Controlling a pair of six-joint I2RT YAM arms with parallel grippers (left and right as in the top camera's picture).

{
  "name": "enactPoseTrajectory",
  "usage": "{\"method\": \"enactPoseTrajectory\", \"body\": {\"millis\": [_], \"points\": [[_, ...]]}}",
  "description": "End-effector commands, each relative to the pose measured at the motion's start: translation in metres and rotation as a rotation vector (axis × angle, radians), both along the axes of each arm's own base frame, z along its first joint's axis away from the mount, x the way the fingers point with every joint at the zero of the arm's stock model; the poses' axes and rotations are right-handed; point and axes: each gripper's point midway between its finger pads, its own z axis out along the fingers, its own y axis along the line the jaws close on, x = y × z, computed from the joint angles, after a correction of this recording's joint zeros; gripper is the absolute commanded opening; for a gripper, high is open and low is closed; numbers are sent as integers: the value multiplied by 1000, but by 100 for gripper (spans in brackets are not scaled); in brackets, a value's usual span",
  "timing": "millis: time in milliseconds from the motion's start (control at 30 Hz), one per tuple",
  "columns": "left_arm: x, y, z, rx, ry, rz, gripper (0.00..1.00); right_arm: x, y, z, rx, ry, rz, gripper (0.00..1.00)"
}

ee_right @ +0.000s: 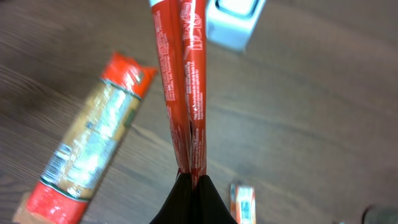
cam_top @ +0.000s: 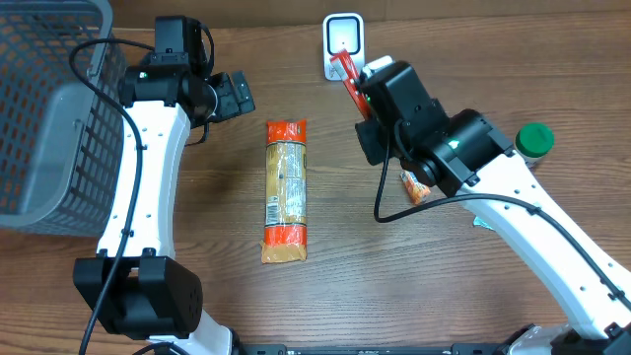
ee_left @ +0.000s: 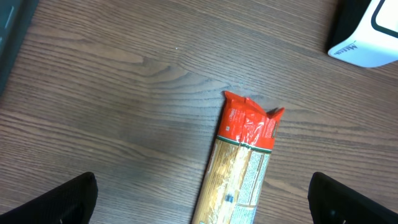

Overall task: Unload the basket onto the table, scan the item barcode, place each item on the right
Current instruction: 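Hold the red packet in front of the white scanner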

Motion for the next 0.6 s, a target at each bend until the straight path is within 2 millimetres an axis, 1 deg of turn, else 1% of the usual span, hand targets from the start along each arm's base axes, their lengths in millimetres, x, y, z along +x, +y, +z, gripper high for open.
{"method": "enactPoseTrajectory", "body": {"millis": [0,33,100,167,233,267,400,433,567], "points": [[2,1,-2,13,4,-9,99,18,0,-15,-102,-16,50,3],[2,1,-2,13,4,-9,99,23,1,-20,-121,-19,65,3],[2,0,-2,13,4,-9,100,38,1,-32,-200,-49,102,3],[2,0,-2,13,4,-9,100,56,-2,-38,-281,-101,97,3],[2,0,-2,13,4,-9,100,74,-7,-39,-344,-165,54,4],[2,0,-2,13,4,-9,100,84,-6,-39,-375,-202,50,4],[2,1,-2,13,4,-9,100,109,6,-43,-465,-294,130,4],[2,0,-2,13,4,-9,100,115,6,-44,-490,-315,128,4],[2,1,-2,13,4,-9,99,142,-4,-45,-649,-406,64,4]]}}
